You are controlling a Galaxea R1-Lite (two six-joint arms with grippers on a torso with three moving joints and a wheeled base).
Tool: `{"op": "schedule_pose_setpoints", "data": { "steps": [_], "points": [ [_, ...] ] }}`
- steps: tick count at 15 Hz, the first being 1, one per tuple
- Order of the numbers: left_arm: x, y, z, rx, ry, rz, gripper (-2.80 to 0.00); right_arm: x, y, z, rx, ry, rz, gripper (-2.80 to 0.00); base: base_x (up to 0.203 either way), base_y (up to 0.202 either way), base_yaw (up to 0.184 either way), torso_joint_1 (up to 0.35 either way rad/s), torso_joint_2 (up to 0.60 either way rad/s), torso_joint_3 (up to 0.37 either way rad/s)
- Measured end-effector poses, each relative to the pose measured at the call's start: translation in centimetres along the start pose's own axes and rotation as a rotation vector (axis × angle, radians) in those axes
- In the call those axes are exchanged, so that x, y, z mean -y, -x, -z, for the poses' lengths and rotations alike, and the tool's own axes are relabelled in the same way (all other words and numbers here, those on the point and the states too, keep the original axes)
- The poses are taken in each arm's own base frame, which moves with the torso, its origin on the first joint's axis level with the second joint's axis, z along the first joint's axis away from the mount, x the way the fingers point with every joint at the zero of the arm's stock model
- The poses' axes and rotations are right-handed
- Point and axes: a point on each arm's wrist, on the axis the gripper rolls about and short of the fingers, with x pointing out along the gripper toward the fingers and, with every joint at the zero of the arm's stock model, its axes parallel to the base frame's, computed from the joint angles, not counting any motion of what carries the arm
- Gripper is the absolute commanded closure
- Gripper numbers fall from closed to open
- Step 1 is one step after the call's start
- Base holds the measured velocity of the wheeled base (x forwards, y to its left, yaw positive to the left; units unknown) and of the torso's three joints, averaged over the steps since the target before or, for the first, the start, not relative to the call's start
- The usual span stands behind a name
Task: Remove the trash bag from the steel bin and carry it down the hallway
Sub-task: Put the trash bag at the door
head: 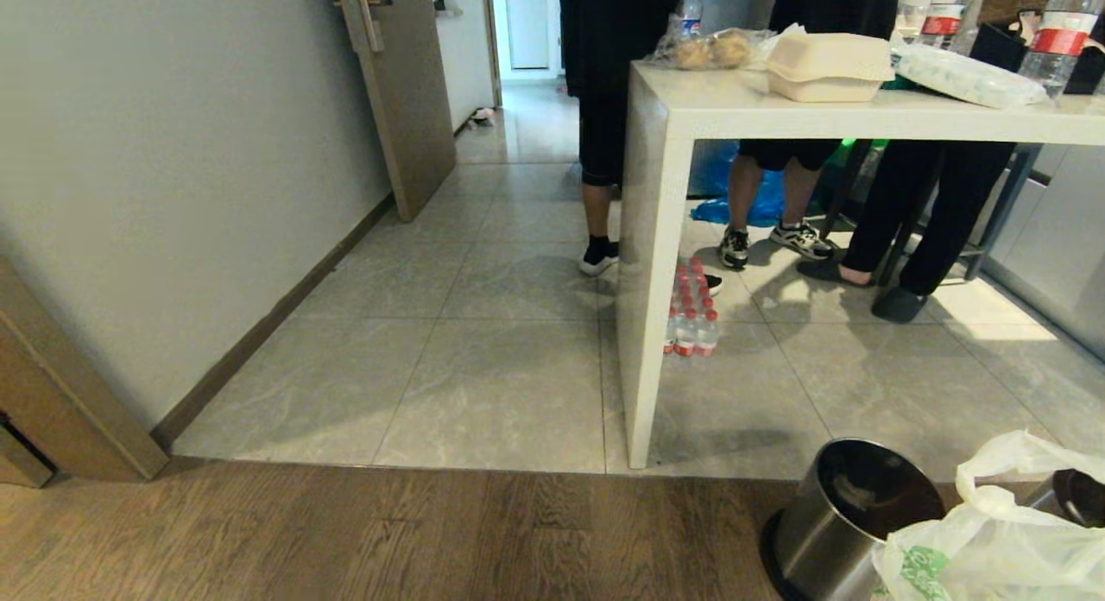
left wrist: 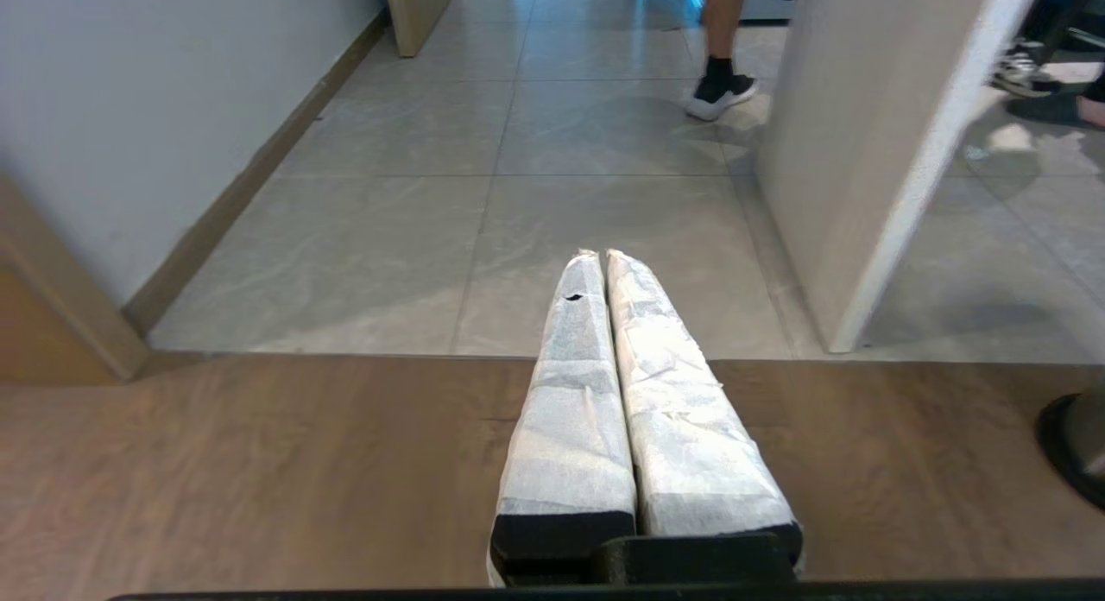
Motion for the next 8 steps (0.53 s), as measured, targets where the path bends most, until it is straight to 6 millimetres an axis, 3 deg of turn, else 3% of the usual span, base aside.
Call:
{"op": "schedule_pose_setpoints", "data": {
  "steps": [8],
  "points": [
    [0.00,0.00,0.00,0.000,0.000,0.000,0.00,0.00,0.00,0.00,0.000,0.000,0.000,0.00,0.000,0.193,0.000,0.002,0.00,0.002]
  ]
}}
